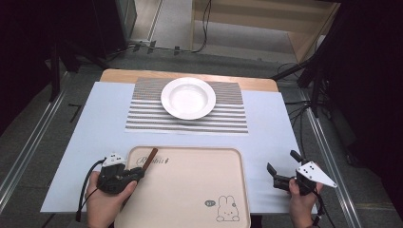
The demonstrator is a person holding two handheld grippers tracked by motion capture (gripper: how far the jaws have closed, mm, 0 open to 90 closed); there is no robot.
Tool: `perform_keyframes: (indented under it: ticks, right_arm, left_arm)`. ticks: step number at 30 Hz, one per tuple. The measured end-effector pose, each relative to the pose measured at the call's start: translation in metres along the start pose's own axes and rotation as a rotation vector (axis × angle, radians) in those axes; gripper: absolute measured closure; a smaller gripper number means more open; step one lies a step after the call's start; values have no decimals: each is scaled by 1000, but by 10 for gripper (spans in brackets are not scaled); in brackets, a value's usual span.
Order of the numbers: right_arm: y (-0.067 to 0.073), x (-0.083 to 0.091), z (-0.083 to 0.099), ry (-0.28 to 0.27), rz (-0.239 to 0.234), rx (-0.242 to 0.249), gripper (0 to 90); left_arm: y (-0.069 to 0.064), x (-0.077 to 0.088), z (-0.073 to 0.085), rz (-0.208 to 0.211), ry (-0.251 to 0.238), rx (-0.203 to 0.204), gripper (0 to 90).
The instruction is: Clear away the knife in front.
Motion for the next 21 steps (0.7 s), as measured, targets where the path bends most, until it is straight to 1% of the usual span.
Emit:
perform_keyframes:
  ticks: [5,8,11,13,16,17,18,19,20,21]
  right_arm:
    - [0,0,0,-1,1,1,0]
    - [0,0,0,1,1,1,0]
    - [0,0,0,1,2,2,0]
    - [0,0,0,1,2,3,0]
    - [0,0,0,3,3,2,0]
    - [0,0,0,3,4,2,0]
    - [0,0,0,2,4,3,0]
    - [-1,0,0,2,5,3,0]
    - [0,0,0,4,6,2,0]
    - [0,0,0,4,7,2,0]
  left_arm:
    - [-2,-3,4,-5,10,-5,766]
    - [-2,-5,6,-10,21,-20,766]
    - [-2,-6,7,-20,18,-31,765]
    - [-2,-7,7,-27,13,-28,763]
    - [0,-6,6,-24,19,-33,756]
    - [1,-6,5,-29,12,-34,745]
    - [2,-4,2,-39,-3,-32,713]
    - [3,-3,-1,-39,-20,-29,690]
    - [3,-2,-4,-29,-30,-30,689]
    - [3,-1,-7,-27,-34,-42,691]
Point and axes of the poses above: each handheld gripper's, and its own axes: x roughly backward along the jaws, z roughly out of its underside, y roughly to its left, the point moved 8 cm from there along -x, roughly forward along the jaws, and after that the axes turned 12 degrees about -z, right-handed, at the moved point
